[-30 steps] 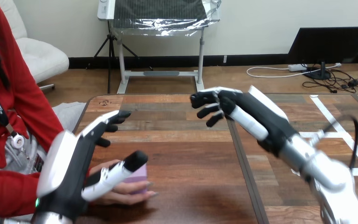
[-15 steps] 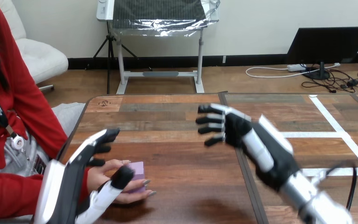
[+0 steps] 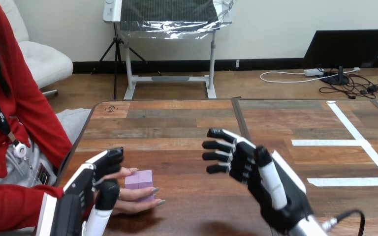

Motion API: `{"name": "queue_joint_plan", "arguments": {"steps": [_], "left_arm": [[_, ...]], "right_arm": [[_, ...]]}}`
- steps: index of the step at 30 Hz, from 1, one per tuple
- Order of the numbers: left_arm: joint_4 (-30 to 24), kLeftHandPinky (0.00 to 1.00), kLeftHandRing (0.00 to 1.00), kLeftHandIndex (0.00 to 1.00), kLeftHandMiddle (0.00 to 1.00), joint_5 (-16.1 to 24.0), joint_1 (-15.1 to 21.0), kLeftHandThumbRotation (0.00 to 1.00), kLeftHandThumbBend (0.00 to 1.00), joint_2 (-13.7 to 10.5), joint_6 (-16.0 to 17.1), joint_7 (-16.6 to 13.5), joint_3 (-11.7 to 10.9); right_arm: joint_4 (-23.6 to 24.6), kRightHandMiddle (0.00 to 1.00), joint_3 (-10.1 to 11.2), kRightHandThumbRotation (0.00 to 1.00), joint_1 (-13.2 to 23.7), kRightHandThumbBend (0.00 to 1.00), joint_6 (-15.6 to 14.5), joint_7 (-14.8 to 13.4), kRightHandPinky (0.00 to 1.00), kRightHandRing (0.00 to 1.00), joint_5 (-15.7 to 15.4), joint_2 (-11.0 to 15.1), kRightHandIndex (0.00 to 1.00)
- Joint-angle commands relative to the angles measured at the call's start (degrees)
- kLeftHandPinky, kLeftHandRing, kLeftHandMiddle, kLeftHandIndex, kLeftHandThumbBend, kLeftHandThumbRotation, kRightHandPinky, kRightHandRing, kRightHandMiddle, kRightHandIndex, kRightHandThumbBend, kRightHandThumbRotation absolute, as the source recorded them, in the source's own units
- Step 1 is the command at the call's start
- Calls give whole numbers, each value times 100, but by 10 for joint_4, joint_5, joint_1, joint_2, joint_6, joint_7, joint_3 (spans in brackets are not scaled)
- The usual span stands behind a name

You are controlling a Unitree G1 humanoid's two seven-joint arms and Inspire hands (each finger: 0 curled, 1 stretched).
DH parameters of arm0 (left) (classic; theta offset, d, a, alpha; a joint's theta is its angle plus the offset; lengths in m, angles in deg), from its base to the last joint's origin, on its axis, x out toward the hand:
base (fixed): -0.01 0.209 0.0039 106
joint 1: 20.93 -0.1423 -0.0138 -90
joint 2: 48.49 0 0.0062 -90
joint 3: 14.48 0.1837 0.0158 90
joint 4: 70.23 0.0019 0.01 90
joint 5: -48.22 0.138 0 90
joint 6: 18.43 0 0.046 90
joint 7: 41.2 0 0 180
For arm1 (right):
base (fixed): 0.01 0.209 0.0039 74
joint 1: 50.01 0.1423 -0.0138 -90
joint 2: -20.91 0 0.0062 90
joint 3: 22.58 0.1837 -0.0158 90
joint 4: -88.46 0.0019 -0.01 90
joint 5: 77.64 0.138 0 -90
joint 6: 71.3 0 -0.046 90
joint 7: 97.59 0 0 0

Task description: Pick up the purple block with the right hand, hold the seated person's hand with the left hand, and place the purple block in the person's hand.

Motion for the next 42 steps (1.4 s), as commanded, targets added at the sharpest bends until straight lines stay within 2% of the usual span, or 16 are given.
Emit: {"name": "queue_joint_plan", "arguments": {"steps": [1,8,20,27,34,42], "left_arm": [[-45,71,79,76,78,-38,-6,100,71,6,15,24,18],[-56,75,80,76,78,-60,-24,100,65,14,20,45,20],[-51,79,81,76,79,-82,-21,100,57,21,17,61,9],[-45,81,81,75,79,-97,-14,100,54,24,16,65,7],[-38,82,80,75,78,-101,-2,100,55,25,16,71,6],[-31,77,77,73,76,-102,8,100,61,33,20,74,8]], "right_arm": [[42,83,5,100,0,83,15,0,74,80,12,-15,86],[56,83,8,100,-28,80,17,-14,75,79,3,-28,85],[78,82,7,100,-53,80,9,-36,76,79,-5,-39,83],[82,81,5,100,-62,80,15,-42,82,79,-10,-41,84],[80,81,5,100,-63,79,16,-41,85,79,-9,-41,83],[83,81,3,100,-66,78,3,-32,86,80,0,-38,84]]}}
